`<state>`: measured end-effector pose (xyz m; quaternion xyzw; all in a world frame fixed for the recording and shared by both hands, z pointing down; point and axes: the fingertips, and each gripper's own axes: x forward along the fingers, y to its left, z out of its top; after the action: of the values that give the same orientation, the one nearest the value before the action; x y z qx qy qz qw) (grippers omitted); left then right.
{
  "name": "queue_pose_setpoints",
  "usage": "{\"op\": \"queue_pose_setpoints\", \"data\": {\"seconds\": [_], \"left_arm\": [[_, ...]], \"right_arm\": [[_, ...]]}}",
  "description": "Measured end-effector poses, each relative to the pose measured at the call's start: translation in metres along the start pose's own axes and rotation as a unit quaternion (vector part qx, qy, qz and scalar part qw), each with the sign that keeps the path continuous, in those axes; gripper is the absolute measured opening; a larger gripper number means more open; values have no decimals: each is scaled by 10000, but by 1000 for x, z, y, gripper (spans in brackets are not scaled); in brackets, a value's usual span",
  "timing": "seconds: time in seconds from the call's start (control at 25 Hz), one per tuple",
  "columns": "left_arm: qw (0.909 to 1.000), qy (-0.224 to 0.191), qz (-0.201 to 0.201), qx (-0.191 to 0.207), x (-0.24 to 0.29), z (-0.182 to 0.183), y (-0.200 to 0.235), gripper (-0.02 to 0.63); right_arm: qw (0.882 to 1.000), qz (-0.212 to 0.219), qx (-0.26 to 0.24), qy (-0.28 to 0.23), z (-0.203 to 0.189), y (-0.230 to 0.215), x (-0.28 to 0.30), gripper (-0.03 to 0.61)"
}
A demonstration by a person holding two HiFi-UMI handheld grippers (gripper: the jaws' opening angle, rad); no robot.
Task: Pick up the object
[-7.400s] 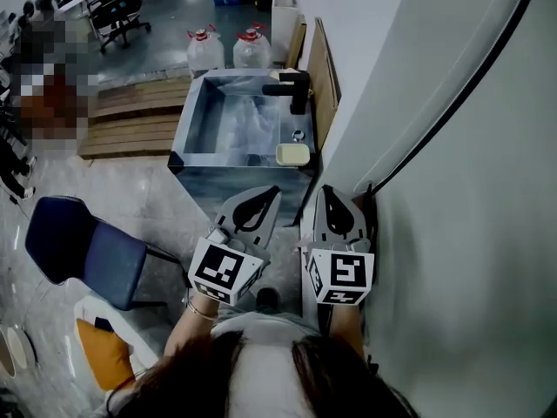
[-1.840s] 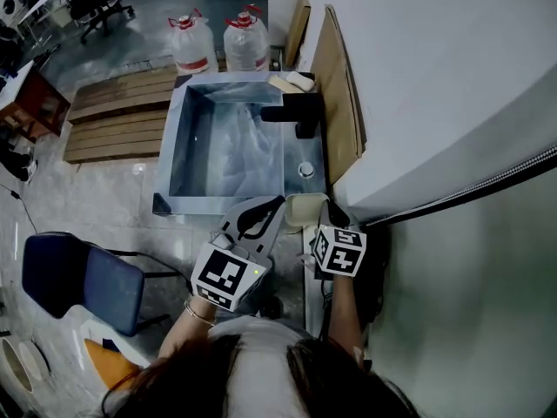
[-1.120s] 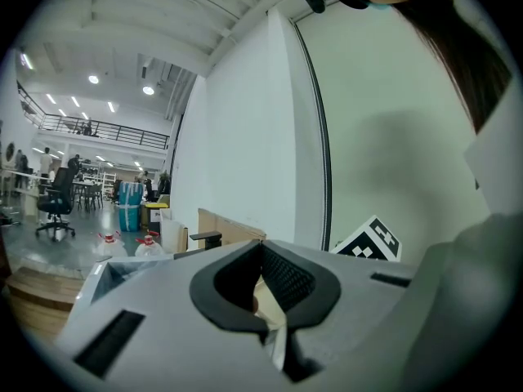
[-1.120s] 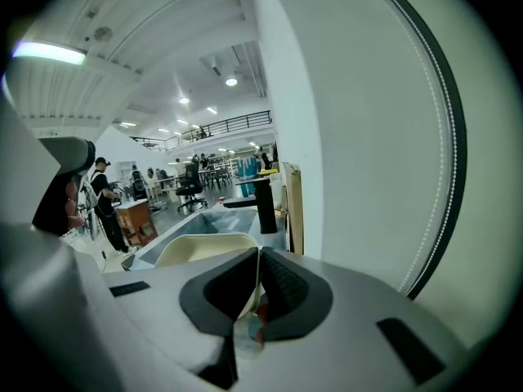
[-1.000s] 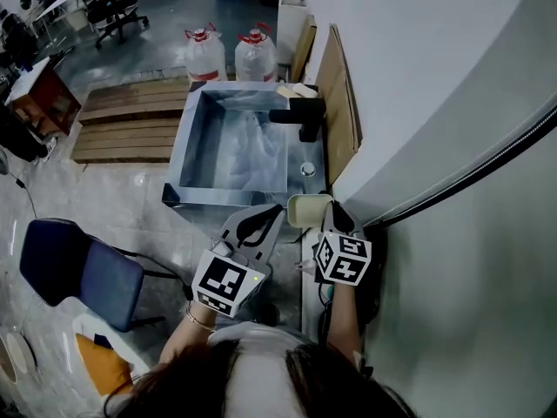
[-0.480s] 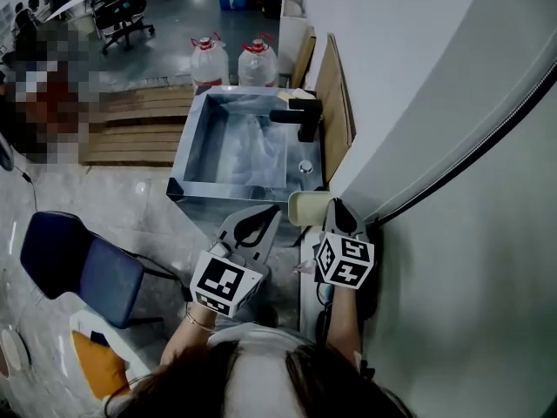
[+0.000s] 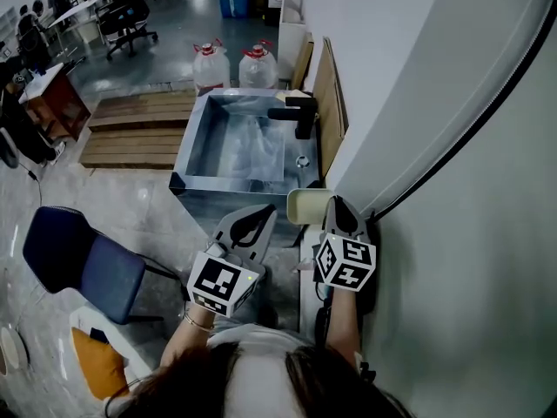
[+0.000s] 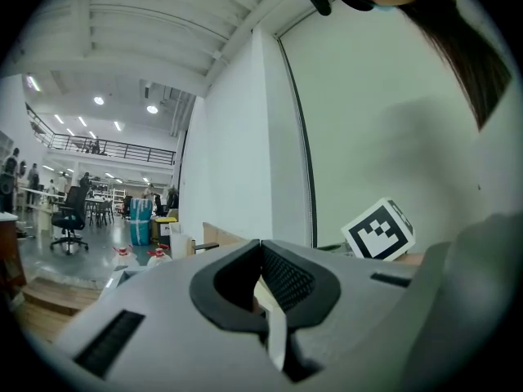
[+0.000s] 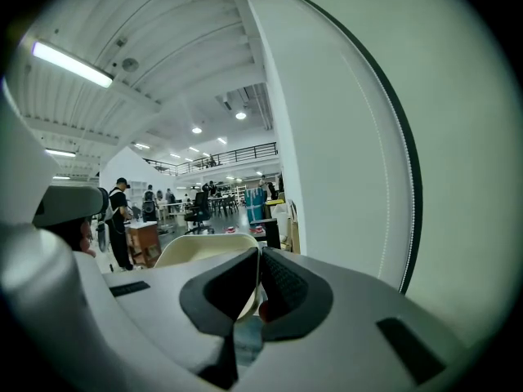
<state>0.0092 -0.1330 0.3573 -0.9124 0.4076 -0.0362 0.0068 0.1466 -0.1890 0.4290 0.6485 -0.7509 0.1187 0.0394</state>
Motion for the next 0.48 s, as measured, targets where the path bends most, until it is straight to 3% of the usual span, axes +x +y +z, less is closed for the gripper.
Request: {"op": "queue_pose_setpoints", "data": {"seconds": [0.48], "left_arm": [[9998, -41, 105, 152, -25, 14, -18, 8]], "right_arm": [[9989, 141, -56, -454, 27, 13, -44, 34]]}}
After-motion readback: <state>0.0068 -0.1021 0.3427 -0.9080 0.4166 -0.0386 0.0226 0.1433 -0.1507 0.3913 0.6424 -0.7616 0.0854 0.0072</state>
